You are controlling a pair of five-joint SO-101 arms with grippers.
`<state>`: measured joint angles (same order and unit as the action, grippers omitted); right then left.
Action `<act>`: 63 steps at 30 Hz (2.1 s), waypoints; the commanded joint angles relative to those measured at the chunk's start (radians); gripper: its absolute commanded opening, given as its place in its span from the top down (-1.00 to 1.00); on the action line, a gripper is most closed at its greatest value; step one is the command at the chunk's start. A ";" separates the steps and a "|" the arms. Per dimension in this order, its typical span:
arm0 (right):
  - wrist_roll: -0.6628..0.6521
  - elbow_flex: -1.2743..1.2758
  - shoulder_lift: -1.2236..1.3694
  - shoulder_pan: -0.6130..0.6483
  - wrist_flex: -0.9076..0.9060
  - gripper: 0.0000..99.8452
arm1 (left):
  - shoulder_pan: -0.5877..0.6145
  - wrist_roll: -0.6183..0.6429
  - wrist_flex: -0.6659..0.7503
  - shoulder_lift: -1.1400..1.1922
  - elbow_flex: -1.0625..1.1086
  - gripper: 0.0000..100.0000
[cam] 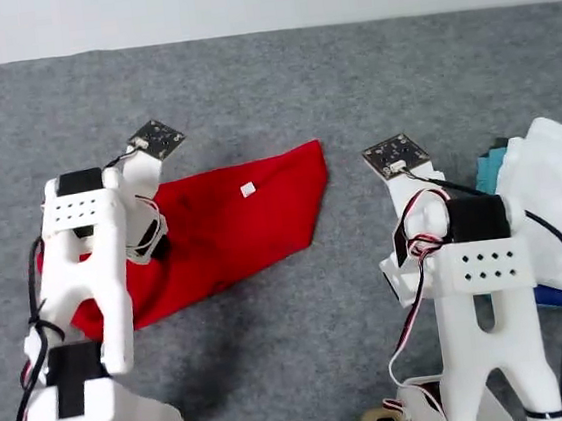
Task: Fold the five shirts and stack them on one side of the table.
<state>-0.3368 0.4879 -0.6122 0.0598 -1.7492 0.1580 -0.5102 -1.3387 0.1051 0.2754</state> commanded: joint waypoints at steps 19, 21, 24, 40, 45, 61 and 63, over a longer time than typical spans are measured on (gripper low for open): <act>0.005 -0.012 -0.028 0.007 -0.008 0.98 | 0.008 -0.006 -0.075 -0.107 -0.067 0.99; 0.005 -0.012 -0.028 0.008 0.012 0.98 | 0.008 -0.006 -0.115 -0.198 -0.067 0.99; 0.005 -0.012 -0.027 0.007 0.058 0.98 | 0.008 -0.006 -0.178 -0.318 -0.067 0.99; 0.012 -0.014 0.074 0.093 0.384 0.98 | 0.155 -0.008 -0.327 -0.474 0.047 0.98; 0.068 -0.101 0.211 0.174 0.384 0.98 | 0.160 -0.008 -0.328 -0.474 0.128 0.98; 0.103 -0.706 0.753 0.309 0.237 0.98 | 0.160 -0.006 -0.216 -0.470 0.240 0.99; 0.103 -0.743 0.789 0.308 0.229 0.98 | 0.161 -0.006 -0.221 -0.476 0.240 0.99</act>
<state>-0.2463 -0.1596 0.1550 0.3636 -1.5021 0.3099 -0.5086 -1.5766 -0.3322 0.5178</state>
